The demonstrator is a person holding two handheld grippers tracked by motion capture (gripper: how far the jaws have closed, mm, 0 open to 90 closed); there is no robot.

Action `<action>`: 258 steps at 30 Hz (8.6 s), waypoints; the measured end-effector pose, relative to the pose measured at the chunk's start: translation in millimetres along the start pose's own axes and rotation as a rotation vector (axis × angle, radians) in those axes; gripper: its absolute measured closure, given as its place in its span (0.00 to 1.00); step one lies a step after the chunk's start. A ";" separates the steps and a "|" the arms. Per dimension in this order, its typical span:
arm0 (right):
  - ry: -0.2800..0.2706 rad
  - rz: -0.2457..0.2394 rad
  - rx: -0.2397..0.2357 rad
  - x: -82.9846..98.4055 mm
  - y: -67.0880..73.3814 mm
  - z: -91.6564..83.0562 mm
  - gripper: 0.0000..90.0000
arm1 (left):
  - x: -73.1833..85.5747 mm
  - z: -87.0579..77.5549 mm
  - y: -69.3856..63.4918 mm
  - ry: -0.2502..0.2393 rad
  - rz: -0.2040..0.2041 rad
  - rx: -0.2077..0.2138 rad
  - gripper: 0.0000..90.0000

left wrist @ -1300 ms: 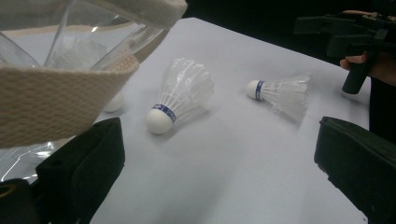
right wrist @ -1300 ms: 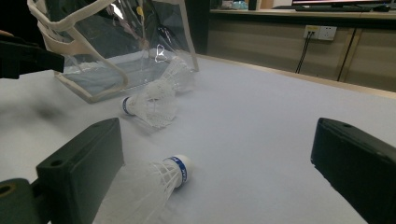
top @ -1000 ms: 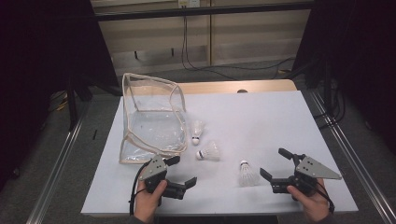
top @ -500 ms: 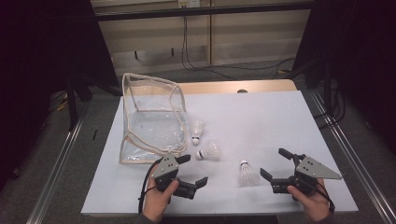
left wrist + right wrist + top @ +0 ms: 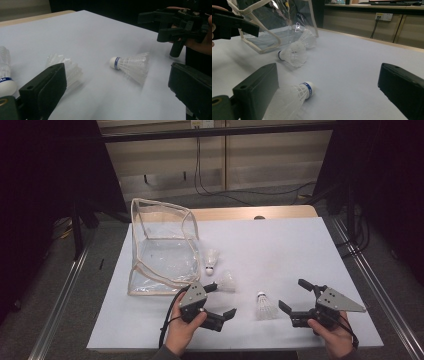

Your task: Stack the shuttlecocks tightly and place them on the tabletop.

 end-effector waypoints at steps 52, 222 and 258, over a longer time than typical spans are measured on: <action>0.004 -0.003 0.000 0.0 -0.5 -0.6 0.03 | -65.2 54.9 26.3 0.019 -0.085 -0.085 0.03; 0.007 0.002 -0.023 0.6 -2.8 0.5 0.03 | -62.0 82.7 149.1 0.384 -0.389 -0.465 0.65; 0.008 0.001 -0.024 0.9 -1.9 1.6 0.03 | -71.9 75.2 141.5 0.300 -0.431 -0.509 0.27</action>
Point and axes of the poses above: each handheld gripper's, and its own axes: z roughly forward along the jaws, x roughly out of its underside, y roughly to its left, the point moved 3 cm from there along z, roughly forward along the jaws, and after that the axes turned 15 degrees about x, right-handed, at the moved point
